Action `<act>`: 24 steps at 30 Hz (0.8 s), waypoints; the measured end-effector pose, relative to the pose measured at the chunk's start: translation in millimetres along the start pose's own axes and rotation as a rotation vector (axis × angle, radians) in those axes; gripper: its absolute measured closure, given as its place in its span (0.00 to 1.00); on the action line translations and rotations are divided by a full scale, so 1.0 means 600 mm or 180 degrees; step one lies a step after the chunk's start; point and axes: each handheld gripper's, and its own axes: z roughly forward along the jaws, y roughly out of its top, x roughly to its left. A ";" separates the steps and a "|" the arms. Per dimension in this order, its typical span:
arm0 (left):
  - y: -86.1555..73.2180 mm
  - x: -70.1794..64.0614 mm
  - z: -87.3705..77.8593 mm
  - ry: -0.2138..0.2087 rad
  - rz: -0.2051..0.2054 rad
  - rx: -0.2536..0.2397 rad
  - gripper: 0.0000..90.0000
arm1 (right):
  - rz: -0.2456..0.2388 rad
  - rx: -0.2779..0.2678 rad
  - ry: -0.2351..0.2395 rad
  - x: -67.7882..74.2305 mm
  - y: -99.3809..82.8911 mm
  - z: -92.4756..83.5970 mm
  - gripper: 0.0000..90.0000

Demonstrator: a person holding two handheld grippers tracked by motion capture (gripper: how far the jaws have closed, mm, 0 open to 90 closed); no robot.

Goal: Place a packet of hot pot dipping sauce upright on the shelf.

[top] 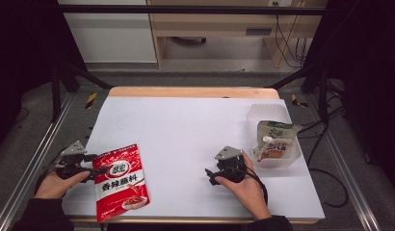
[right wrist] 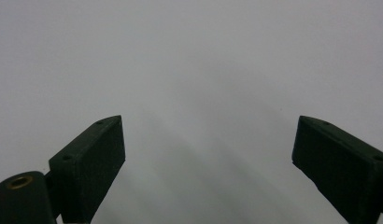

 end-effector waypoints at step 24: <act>-0.002 0.007 0.017 0.0284 0.0126 0.0301 0.65 | -0.0031 0.0038 0.0017 0.003 0.001 0.003 0.12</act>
